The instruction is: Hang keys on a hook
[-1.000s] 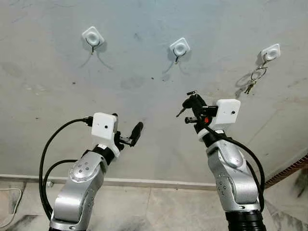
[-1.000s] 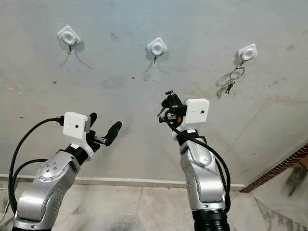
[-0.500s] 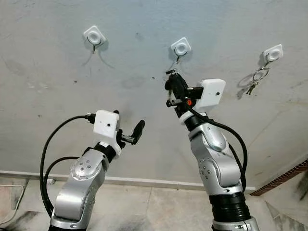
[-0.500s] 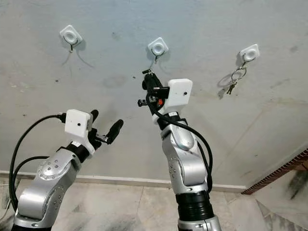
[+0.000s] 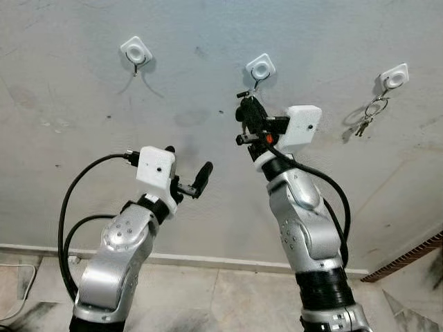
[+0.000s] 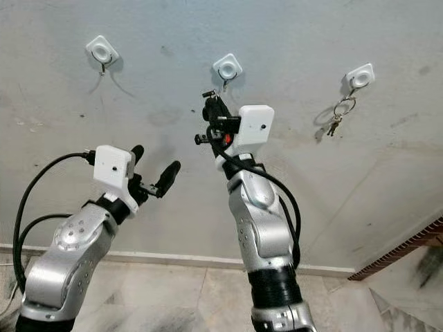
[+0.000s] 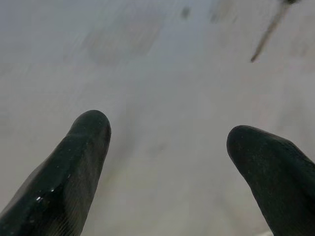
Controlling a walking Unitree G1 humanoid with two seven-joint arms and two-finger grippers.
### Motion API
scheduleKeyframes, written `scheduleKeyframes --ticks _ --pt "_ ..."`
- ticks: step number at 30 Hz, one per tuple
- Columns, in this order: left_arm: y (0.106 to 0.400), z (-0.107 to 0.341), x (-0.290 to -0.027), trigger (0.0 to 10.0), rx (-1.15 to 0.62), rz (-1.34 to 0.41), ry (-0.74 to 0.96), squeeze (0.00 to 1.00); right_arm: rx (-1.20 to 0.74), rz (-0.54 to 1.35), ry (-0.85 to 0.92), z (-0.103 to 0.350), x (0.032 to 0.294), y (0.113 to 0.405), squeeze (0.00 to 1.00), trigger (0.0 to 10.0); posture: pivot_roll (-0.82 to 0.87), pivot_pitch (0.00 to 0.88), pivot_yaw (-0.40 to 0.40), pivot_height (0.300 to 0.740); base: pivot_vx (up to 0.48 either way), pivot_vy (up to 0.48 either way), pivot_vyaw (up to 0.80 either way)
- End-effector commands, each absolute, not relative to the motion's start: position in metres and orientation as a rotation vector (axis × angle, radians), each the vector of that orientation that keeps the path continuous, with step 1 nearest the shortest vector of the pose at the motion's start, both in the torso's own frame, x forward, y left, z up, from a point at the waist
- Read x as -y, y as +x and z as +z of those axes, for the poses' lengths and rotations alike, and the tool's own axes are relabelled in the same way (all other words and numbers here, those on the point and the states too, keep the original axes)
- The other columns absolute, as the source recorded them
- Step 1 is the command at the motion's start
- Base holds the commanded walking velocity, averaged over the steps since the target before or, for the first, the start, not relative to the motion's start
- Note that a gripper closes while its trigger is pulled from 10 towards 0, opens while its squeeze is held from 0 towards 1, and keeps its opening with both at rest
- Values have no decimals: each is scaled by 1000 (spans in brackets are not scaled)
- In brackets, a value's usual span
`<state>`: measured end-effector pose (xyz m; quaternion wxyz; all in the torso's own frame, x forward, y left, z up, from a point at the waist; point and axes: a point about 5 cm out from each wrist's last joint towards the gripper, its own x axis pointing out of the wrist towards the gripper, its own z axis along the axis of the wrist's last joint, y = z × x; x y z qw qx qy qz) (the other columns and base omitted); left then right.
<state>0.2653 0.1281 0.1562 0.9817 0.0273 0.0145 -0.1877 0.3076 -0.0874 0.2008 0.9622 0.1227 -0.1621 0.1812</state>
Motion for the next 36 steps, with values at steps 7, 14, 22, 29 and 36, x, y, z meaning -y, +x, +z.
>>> scheduleKeyframes --ticks 7,14,22,29,36 --pt "251 147 -145 10000 -62 -365 68 0 321 269 167 196 131 283 0 10000 229 63 -50 740 0 0 0" --pt "253 148 -145 10000 -52 -366 55 0 282 269 136 191 136 274 0 10000 225 64 -58 740 0 0 0" --pt "250 148 -147 10000 -46 -362 45 0 235 355 111 182 123 255 0 10000 230 61 -68 740 280 0 0" --pt "249 149 -147 10000 -46 -363 46 0 220 368 98 179 123 252 0 10000 230 61 -68 740 282 0 0" --pt "250 150 -145 10000 -44 -369 46 0 217 370 90 179 124 252 0 10000 230 57 -66 740 308 0 0"
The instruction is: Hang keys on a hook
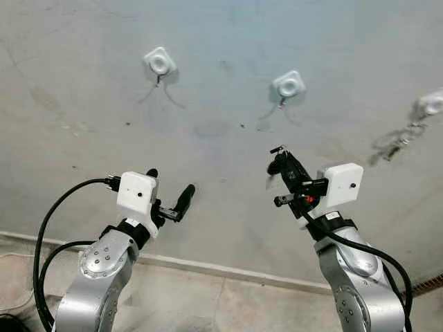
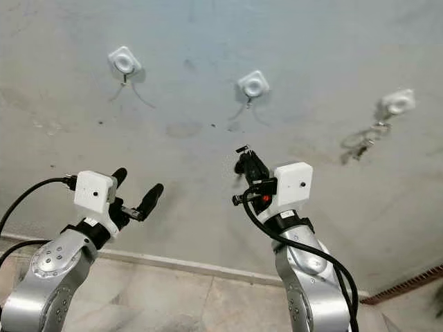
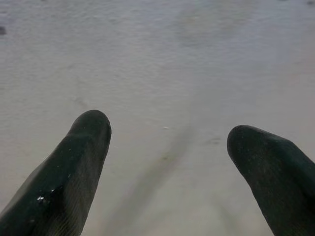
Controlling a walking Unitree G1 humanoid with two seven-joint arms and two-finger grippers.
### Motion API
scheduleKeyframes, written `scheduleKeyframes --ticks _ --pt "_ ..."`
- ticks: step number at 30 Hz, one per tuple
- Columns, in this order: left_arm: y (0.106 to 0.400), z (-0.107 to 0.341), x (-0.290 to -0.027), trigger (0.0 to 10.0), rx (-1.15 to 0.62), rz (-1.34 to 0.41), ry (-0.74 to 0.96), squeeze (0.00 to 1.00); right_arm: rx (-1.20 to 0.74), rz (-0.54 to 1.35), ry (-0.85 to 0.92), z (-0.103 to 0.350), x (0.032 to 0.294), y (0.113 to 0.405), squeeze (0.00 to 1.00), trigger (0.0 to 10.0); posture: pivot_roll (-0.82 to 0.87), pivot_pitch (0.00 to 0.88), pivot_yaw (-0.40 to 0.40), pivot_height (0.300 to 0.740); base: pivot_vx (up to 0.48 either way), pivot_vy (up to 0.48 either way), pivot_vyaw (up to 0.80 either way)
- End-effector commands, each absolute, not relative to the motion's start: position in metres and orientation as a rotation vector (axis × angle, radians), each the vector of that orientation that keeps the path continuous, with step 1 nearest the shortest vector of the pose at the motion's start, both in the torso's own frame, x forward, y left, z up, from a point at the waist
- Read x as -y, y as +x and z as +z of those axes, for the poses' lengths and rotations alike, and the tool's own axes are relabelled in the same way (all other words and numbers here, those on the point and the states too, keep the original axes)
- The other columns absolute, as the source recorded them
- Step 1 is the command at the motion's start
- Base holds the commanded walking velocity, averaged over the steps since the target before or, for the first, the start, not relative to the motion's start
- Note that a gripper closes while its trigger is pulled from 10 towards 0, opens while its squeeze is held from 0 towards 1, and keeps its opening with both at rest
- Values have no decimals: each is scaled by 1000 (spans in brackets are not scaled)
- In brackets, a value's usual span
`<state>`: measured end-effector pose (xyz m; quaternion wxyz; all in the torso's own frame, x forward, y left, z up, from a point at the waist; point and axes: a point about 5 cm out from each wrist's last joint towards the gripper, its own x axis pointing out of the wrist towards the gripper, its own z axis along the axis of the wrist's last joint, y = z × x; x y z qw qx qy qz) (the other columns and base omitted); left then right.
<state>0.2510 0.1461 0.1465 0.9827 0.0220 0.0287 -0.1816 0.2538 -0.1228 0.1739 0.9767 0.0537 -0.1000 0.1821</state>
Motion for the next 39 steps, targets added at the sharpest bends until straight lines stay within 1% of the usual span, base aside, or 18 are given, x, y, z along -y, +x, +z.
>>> scheduleKeyframes --ticks 1,4,22,29,35,39 --pt "250 150 -145 10000 -45 -368 46 0 218 371 90 179 123 252 0 10000 230 56 -64 740 300 0 0" --pt "250 149 -146 10000 -49 -366 52 0 219 373 90 179 123 252 0 10000 231 56 -63 740 265 0 0" --pt "249 146 -148 10000 -51 -371 92 0 234 382 93 181 117 252 0 10000 240 50 -60 740 0 0 0" --pt "251 150 -144 10000 -36 -377 94 0 302 401 122 199 107 263 0 10000 244 55 -54 740 0 0 0" --pt "253 155 -141 10000 -21 -386 92 0 341 398 137 209 102 273 0 10000 250 61 -53 740 0 0 0" --pt "253 162 -134 10000 11 -427 111 0 368 395 146 216 100 281 0 10000 253 64 -53 740 0 0 0"
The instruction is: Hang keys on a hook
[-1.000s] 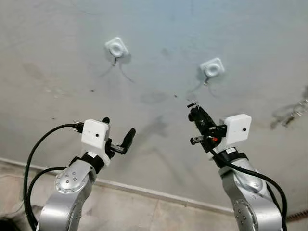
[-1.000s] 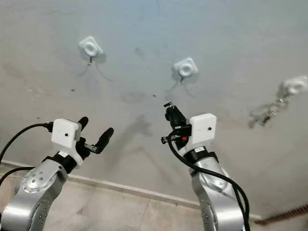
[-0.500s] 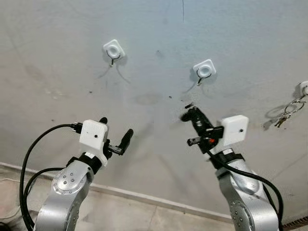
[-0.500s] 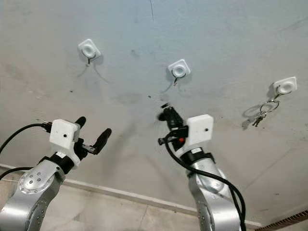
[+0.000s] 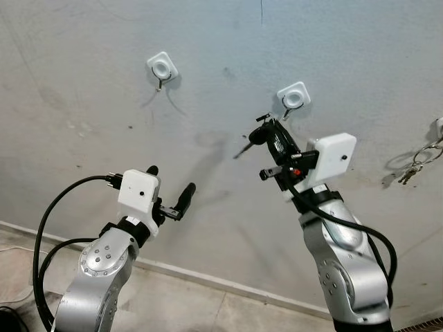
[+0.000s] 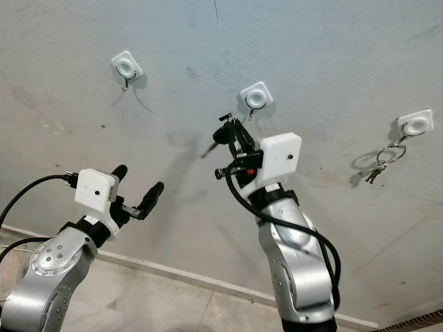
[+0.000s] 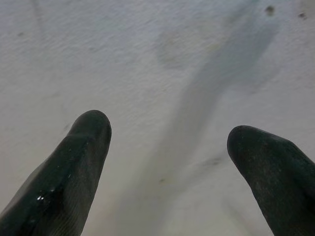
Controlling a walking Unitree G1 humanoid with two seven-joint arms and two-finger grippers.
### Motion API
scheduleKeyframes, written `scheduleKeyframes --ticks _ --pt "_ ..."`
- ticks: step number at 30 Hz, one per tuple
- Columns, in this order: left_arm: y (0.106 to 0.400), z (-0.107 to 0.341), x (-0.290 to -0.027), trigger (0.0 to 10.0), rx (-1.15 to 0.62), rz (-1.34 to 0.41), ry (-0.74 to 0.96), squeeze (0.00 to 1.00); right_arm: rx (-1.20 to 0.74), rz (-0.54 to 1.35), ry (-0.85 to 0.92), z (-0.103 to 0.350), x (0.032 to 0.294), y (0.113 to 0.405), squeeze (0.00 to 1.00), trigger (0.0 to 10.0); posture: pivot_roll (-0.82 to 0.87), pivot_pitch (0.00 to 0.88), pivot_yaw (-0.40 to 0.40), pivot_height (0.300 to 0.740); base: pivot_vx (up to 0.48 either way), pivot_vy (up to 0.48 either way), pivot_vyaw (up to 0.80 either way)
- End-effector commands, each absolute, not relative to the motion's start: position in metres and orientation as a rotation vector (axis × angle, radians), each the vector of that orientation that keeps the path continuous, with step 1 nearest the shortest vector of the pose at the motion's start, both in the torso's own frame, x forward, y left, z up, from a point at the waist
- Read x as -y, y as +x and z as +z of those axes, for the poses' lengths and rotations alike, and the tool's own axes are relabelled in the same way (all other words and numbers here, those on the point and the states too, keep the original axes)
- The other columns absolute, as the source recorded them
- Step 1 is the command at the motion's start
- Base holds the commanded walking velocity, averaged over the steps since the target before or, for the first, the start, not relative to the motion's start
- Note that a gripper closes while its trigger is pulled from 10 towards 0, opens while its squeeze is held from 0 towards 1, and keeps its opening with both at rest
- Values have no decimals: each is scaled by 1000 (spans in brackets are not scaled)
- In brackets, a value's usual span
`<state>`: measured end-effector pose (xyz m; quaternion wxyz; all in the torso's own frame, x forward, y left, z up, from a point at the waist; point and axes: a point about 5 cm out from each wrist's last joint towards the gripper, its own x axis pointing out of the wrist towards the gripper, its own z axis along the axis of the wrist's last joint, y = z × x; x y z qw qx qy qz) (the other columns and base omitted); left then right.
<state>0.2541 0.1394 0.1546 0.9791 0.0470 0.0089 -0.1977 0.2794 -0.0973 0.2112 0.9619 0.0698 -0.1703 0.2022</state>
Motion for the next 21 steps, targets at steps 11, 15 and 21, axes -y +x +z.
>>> scheduleKeyframes --ticks 11,15,21 --pt "254 171 -125 10000 43 -487 106 0 391 371 153 221 105 286 0 10000 253 68 -53 740 0 0 0" --pt "253 176 -119 10000 62 -532 113 0 392 348 163 220 112 284 0 10000 250 68 -50 740 0 0 0" --pt "257 185 -111 10000 85 -561 90 0 391 322 157 218 120 284 0 10000 241 64 -48 740 0 0 0"
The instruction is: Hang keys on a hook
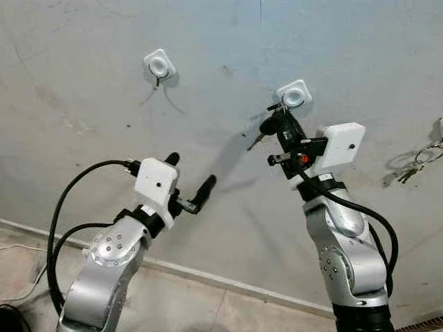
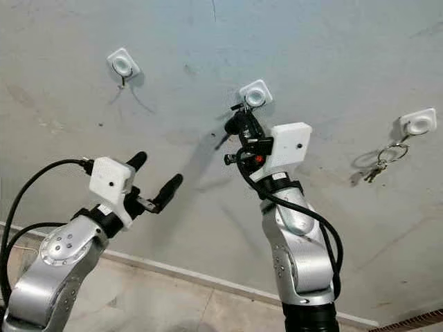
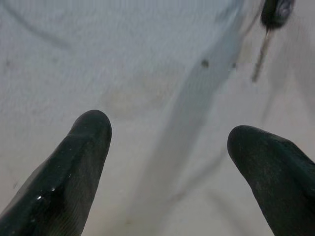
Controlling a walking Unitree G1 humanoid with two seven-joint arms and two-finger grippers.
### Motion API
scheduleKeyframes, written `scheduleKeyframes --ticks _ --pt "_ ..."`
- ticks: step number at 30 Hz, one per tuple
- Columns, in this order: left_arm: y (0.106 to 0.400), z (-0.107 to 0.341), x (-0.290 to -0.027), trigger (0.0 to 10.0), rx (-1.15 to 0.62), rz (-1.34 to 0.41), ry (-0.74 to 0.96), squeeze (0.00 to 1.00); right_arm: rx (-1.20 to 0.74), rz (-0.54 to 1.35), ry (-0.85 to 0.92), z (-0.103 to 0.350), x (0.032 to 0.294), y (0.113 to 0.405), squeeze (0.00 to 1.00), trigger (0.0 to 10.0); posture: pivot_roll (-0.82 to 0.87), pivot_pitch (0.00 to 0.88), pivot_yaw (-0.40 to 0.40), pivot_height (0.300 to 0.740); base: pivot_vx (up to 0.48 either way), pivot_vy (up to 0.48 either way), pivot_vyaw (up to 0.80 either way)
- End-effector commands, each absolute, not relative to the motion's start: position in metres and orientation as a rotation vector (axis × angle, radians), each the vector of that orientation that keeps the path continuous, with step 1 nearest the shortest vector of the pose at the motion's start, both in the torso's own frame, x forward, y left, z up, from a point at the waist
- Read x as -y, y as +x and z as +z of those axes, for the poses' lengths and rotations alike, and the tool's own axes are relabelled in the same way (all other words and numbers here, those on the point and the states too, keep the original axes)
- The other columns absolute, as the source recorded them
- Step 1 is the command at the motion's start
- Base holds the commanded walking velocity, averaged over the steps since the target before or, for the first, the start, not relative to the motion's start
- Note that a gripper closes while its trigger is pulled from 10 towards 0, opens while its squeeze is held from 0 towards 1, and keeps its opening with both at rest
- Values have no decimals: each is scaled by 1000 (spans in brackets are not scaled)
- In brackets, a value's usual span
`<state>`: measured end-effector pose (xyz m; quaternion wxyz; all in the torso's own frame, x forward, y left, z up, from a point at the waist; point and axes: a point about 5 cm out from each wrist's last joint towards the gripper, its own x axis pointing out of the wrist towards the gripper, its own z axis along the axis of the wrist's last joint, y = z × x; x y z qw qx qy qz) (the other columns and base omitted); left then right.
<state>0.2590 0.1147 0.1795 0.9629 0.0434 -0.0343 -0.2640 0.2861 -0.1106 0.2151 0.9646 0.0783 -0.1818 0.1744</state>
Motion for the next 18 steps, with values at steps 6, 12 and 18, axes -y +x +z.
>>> scheduleKeyframes --ticks 6,12,18 --pt "258 186 -110 10000 88 -566 84 0 386 305 161 217 124 287 0 10000 242 64 -49 740 0 0 0" --pt "257 184 -111 10000 76 -567 82 0 361 294 183 212 128 287 0 10000 242 64 -49 740 0 0 0" --pt "257 185 -110 10000 76 -571 78 0 298 285 251 199 130 287 0 10000 243 65 -48 740 0 0 0"
